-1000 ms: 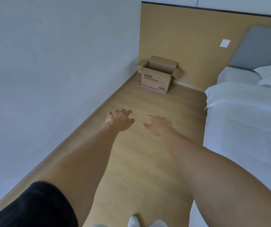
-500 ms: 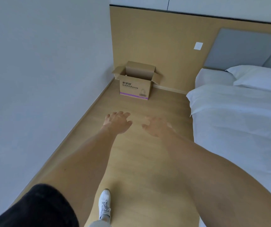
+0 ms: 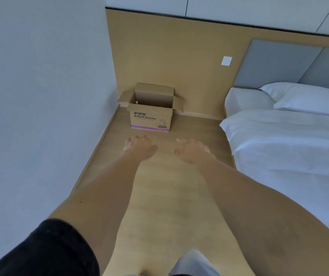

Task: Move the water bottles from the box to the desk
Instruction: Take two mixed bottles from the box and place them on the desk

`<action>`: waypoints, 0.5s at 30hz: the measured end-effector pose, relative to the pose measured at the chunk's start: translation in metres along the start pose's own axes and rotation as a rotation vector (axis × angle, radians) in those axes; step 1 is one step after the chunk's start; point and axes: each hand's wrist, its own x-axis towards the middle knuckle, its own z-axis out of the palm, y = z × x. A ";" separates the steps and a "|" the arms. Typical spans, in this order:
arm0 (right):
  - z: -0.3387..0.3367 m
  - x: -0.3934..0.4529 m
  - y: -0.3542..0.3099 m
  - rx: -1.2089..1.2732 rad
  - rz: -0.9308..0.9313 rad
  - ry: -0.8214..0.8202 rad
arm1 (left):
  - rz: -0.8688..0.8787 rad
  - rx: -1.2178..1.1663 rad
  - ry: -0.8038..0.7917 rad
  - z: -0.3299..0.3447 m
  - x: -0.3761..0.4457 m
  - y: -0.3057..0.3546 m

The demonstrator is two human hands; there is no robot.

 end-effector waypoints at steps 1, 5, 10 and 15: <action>-0.002 0.011 -0.004 -0.001 0.009 -0.004 | 0.007 -0.002 -0.002 -0.001 0.010 -0.005; -0.009 0.056 -0.023 -0.001 0.017 -0.012 | 0.022 -0.016 -0.009 -0.008 0.052 -0.028; -0.016 0.124 -0.047 0.016 0.002 -0.010 | 0.015 -0.021 0.011 -0.022 0.107 -0.056; -0.031 0.207 -0.068 0.045 -0.050 -0.016 | -0.023 0.003 0.006 -0.039 0.182 -0.080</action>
